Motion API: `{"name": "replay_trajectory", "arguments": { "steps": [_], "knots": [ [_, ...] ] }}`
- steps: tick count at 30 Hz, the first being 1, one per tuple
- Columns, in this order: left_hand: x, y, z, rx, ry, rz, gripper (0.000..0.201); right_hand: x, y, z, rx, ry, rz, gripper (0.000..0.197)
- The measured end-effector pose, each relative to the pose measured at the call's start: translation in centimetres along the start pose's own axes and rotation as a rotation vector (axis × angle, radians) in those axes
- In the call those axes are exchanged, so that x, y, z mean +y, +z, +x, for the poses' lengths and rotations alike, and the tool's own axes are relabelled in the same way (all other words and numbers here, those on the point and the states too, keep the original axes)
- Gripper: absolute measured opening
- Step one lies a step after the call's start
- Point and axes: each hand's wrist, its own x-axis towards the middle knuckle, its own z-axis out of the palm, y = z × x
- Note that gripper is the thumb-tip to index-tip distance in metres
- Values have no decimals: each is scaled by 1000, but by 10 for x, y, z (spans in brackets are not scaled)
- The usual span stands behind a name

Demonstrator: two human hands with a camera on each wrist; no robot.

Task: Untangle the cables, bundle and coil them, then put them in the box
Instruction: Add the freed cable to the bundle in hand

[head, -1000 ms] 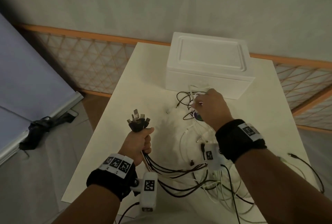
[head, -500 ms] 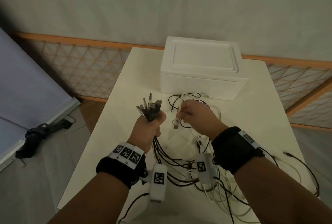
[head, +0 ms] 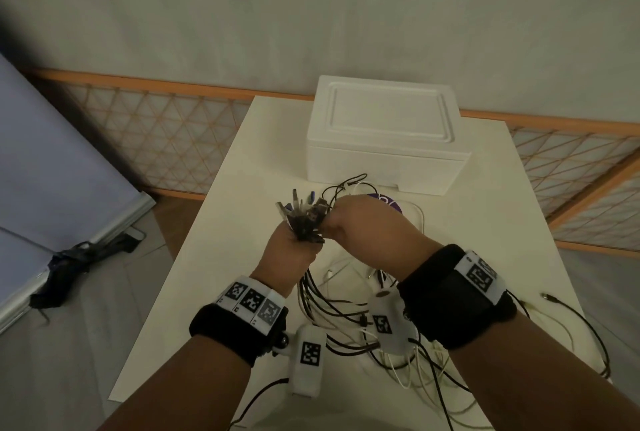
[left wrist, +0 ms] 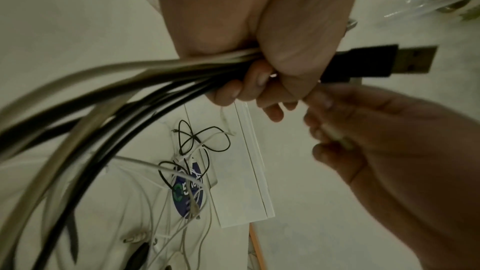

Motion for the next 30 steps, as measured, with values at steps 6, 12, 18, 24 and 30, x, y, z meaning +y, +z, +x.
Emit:
{"name": "replay_trajectory", "arguments": {
  "steps": [6,12,18,24,30],
  "knots": [
    [1,-3,-3,67,-19,-127,22,-6,-5,-11,241,221,1031,25],
    [-5,-19,-11,139,-2,-359,17,-6,30,-5,-95,194,1004,36],
    [-14,-35,-21,113,7,-552,23,-9,58,13,-228,116,545,50],
    [-9,-53,-28,116,16,-579,29,1,92,21,-76,186,196,19],
    [-12,-68,-30,229,-70,-564,33,18,95,22,189,338,266,19]
  ]
}}
